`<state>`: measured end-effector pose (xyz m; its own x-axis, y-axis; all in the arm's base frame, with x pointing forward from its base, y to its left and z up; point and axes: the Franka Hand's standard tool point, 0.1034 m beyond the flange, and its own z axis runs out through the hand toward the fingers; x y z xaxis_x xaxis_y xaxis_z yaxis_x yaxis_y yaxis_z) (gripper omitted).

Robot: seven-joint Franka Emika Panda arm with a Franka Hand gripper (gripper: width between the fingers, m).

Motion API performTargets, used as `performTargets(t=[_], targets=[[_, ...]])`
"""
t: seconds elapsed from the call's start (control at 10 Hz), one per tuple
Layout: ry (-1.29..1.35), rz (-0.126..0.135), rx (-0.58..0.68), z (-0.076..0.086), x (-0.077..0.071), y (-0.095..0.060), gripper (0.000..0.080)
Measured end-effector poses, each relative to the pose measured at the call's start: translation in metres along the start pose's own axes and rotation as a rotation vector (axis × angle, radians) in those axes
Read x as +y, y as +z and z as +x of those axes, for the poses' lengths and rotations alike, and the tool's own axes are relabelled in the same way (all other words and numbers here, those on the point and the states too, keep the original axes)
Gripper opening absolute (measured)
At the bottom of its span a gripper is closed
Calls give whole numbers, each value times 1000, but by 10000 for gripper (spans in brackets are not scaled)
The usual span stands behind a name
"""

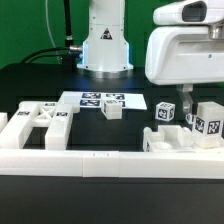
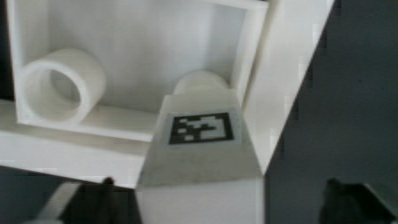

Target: Assemble chair

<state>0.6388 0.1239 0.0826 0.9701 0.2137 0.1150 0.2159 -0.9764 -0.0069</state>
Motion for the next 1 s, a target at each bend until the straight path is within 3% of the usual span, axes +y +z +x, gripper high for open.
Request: performTargets(t=[0.2,0.5,0.7,1.0], targets=[[0,0,0,0,0,0,284],[21,1,0,0,0,0,285],[277,30,7,0,3,1,285],[633,44,44,2,6,2,285]])
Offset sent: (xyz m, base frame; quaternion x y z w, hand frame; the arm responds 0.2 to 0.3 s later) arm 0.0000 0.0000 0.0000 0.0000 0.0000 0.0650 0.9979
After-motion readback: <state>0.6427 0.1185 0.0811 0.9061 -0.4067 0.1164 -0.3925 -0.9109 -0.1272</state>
